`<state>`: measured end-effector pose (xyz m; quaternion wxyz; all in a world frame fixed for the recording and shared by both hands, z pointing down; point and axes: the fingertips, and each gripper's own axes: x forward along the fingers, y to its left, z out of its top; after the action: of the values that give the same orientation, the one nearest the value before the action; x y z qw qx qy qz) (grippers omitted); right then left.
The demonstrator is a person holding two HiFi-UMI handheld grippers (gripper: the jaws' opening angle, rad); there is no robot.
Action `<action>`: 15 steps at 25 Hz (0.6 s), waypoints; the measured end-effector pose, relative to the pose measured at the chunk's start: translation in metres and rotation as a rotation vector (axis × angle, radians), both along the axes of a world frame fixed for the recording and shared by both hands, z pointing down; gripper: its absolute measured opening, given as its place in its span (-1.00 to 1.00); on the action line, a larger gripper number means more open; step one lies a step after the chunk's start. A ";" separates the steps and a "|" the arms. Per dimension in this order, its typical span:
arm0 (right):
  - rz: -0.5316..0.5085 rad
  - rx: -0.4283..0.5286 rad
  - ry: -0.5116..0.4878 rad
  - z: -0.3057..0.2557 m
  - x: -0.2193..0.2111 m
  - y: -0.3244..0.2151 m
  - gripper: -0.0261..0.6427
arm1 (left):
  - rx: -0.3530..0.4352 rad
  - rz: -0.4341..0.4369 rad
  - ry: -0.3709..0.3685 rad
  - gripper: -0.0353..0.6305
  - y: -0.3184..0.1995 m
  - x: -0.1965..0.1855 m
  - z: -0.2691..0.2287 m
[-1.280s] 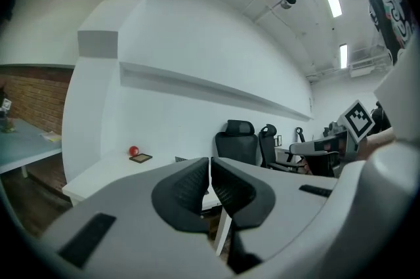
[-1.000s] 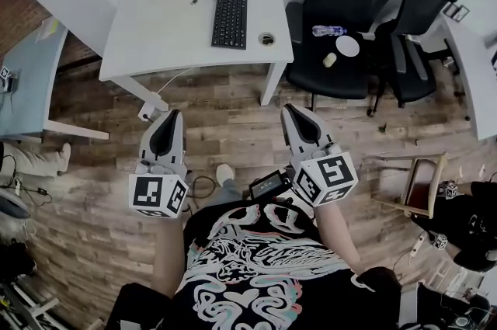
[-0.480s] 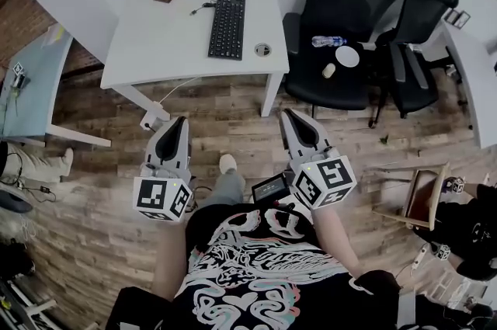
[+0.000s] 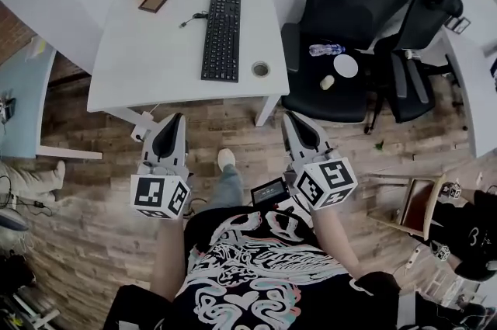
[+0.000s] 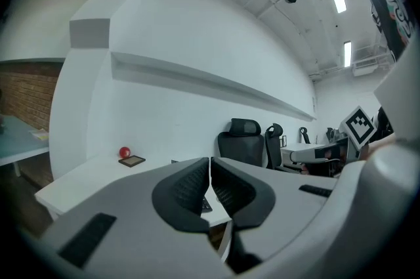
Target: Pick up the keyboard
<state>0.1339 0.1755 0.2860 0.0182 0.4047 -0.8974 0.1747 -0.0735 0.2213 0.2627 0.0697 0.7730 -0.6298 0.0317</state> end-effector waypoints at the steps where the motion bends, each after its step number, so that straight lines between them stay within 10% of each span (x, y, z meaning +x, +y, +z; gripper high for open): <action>1: 0.004 -0.010 0.000 0.003 -0.004 -0.015 -0.83 | -0.004 0.009 0.006 -0.82 -0.016 -0.004 0.001; 15: 0.065 -0.094 0.045 0.028 -0.066 -0.141 -0.83 | -0.017 0.085 0.037 -0.82 -0.173 -0.061 0.013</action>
<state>0.0684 0.0345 0.3137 0.0516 0.4362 -0.8740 0.2078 -0.1348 0.0486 0.2754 0.0863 0.7990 -0.5946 0.0255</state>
